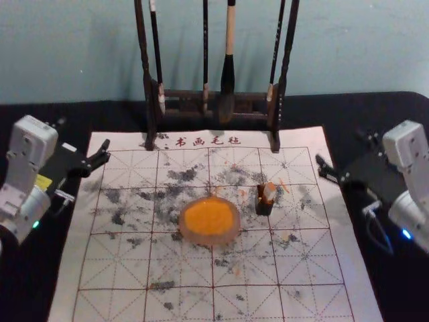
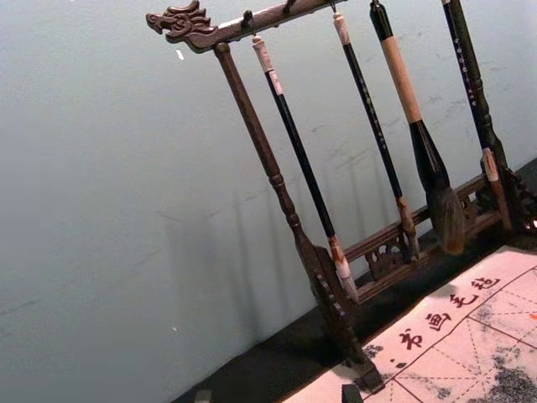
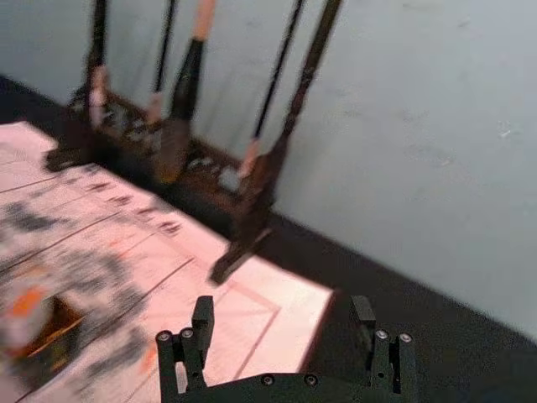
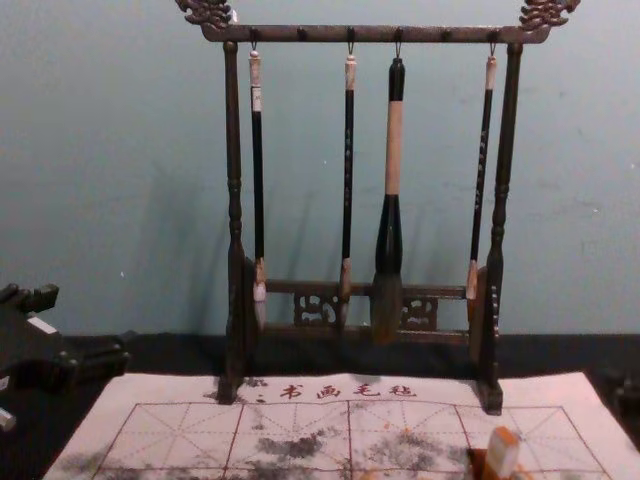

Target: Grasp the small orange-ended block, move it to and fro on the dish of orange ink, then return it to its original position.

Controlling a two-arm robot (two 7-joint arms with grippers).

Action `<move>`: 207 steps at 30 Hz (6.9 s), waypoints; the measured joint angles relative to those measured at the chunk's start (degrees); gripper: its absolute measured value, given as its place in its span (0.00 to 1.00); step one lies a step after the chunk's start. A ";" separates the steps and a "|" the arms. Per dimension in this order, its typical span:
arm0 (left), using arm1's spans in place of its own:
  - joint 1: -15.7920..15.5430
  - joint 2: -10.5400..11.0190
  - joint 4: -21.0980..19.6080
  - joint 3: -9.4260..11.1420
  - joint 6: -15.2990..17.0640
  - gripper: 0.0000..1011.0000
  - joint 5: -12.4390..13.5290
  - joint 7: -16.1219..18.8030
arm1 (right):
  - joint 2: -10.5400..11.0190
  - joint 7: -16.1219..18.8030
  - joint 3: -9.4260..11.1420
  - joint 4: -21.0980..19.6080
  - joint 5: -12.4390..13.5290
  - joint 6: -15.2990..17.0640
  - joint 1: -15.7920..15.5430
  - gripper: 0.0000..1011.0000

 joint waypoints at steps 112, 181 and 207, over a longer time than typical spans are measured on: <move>0.00 0.00 0.00 0.00 0.00 0.99 0.00 0.00 | -9.47 15.34 2.09 -6.80 -1.21 11.26 -0.22 0.11; 0.00 0.00 0.00 0.00 0.00 0.99 0.00 0.00 | -14.76 34.90 -14.41 15.47 1.48 14.46 22.50 0.11; 0.00 0.00 0.00 0.00 0.00 0.99 0.00 0.00 | -11.24 35.56 -13.14 11.62 1.95 14.34 20.11 0.11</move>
